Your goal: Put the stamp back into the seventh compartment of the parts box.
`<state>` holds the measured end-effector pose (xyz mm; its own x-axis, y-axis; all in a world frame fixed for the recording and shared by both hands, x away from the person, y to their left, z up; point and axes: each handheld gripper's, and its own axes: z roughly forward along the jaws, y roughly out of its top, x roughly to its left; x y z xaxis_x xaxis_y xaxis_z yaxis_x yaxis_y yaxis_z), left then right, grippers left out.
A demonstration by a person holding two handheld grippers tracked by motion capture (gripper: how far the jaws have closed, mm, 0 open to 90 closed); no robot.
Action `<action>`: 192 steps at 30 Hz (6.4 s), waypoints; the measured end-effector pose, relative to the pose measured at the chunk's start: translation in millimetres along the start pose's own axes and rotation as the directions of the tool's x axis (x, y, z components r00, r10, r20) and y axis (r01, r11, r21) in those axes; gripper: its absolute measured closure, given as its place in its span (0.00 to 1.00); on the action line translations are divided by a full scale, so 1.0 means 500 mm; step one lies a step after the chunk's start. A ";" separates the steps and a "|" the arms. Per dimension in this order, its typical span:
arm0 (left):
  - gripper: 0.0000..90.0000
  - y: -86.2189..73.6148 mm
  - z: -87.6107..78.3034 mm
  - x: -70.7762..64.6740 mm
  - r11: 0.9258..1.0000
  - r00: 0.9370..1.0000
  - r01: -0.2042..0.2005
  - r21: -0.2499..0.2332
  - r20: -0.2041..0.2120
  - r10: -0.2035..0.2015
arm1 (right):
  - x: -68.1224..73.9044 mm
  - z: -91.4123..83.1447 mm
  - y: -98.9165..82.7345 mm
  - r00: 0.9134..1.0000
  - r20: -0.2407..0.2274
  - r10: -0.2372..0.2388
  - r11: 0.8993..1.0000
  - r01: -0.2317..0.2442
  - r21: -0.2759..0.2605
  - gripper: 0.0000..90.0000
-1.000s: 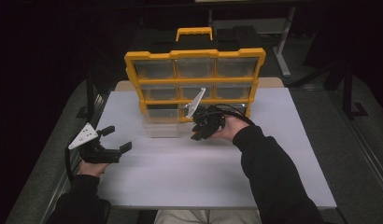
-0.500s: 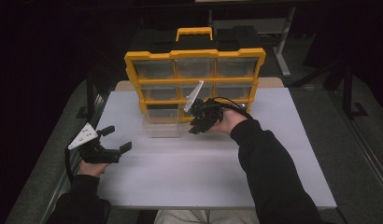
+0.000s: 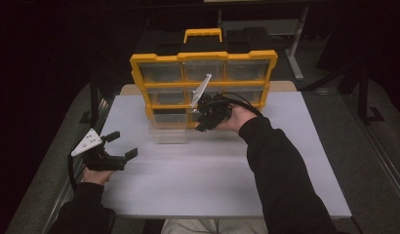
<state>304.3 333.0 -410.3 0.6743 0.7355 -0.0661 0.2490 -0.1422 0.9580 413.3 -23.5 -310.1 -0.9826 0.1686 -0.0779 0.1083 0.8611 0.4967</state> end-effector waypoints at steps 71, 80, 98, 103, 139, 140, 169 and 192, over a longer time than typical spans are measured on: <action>0.00 -0.003 0.013 0.003 1.000 1.000 0.002 0.018 0.007 -0.002 | -0.052 0.104 0.187 0.997 0.000 -0.076 0.997 0.076 0.007 0.72; 0.00 -0.003 0.013 0.003 1.000 1.000 0.000 0.016 0.012 0.000 | -0.052 0.145 0.191 0.997 -0.017 -0.080 0.997 0.081 0.012 0.72; 0.00 -0.003 0.014 0.003 1.000 1.000 -0.003 0.018 0.015 0.002 | -0.043 0.162 0.195 0.999 -0.002 -0.054 0.999 0.054 0.006 0.57; 0.00 -0.003 0.014 0.003 1.000 1.000 -0.003 0.018 0.014 0.003 | -0.038 0.148 0.188 0.999 -0.006 -0.032 0.999 0.032 -0.014 0.49; 0.00 -0.004 0.017 0.002 1.000 1.000 0.000 0.029 0.009 0.000 | 0.017 0.044 0.075 0.992 0.082 0.100 0.989 -0.091 -0.114 0.00; 0.00 -0.004 0.017 0.002 1.000 1.000 0.000 0.029 0.007 0.000 | 0.018 0.042 0.069 0.991 0.082 0.107 0.988 -0.097 -0.118 0.00; 0.00 -0.006 0.019 0.002 0.999 1.000 0.001 0.039 0.004 -0.002 | 0.028 0.006 -0.075 0.966 0.109 0.236 0.958 -0.213 -0.193 0.00; 0.00 -0.006 0.020 0.000 0.999 1.000 -0.008 0.045 0.007 0.008 | 0.041 -0.032 -0.202 0.934 0.139 0.329 0.922 -0.286 -0.262 0.00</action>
<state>310.4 326.6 -416.1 0.6809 0.7298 -0.0608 0.2750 -0.1778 0.9449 379.6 -114.9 -347.9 -0.8613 0.5072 -0.0291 0.3413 0.6201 0.7064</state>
